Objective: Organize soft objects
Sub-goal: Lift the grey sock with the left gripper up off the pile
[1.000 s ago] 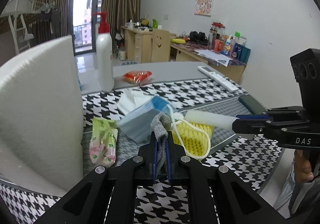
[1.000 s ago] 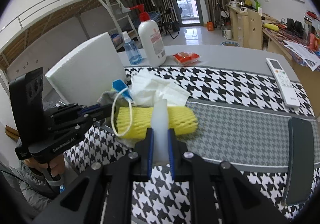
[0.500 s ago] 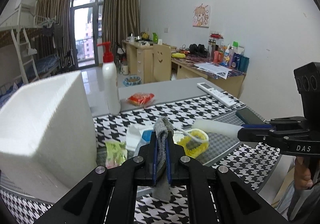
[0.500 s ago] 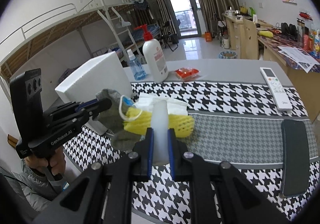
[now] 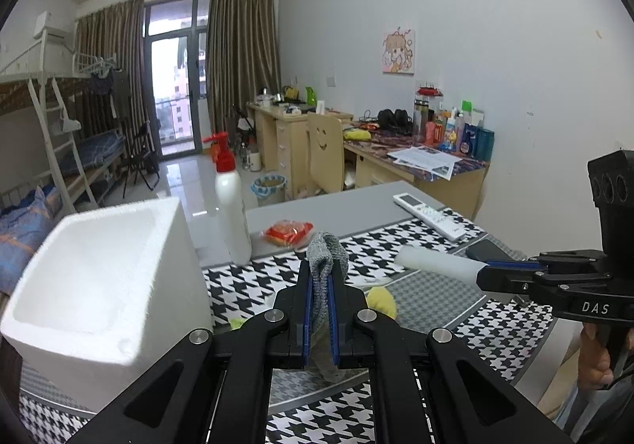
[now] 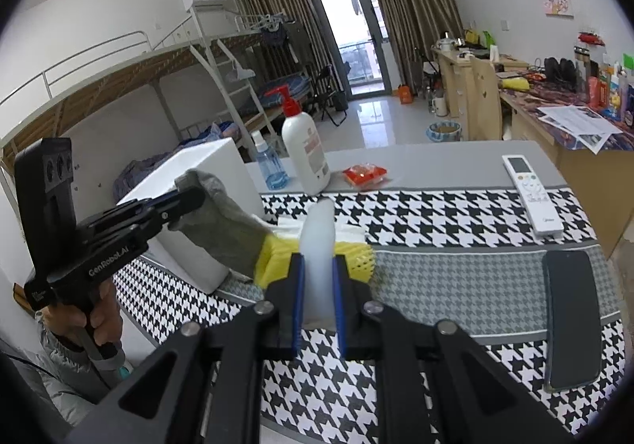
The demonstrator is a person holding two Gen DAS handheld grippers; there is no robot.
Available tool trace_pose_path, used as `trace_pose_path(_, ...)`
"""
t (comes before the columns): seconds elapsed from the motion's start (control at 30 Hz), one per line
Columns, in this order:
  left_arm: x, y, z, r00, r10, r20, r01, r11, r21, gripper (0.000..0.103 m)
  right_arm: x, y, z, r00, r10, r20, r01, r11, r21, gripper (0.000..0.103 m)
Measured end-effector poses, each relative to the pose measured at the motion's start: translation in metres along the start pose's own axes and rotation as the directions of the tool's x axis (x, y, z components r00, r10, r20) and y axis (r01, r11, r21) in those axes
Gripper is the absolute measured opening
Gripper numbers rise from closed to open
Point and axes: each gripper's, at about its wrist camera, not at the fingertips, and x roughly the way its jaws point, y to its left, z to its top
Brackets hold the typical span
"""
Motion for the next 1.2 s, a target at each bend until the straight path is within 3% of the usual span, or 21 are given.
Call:
trace_pose_path(0.23, -0.015, 0.001, 0.011, 0.999, 0.017, 0.029, -0.017, 1.0, 0.0, 0.007, -0.006, 0.01, 0.002, 0.998, -0.035, 0.055, 0.036, 0.999, -0.016, 0.017)
trace_pose_path(0.77, -0.042, 0.001, 0.035, 0.991, 0.051, 0.124, -0.051, 0.999, -0.004, 0.007, -0.013, 0.017, 0.01, 0.995, -0.037, 0.093, 0.04, 0.999, -0.028, 0.017)
trace_pose_path(1.2, -0.043, 0.013, 0.053, 0.983, 0.112, 0.147, -0.11, 0.994, -0.021, 0.007, -0.015, 0.034, 0.024, 0.989, -0.052, 0.139, 0.062, 0.996, -0.066, 0.017)
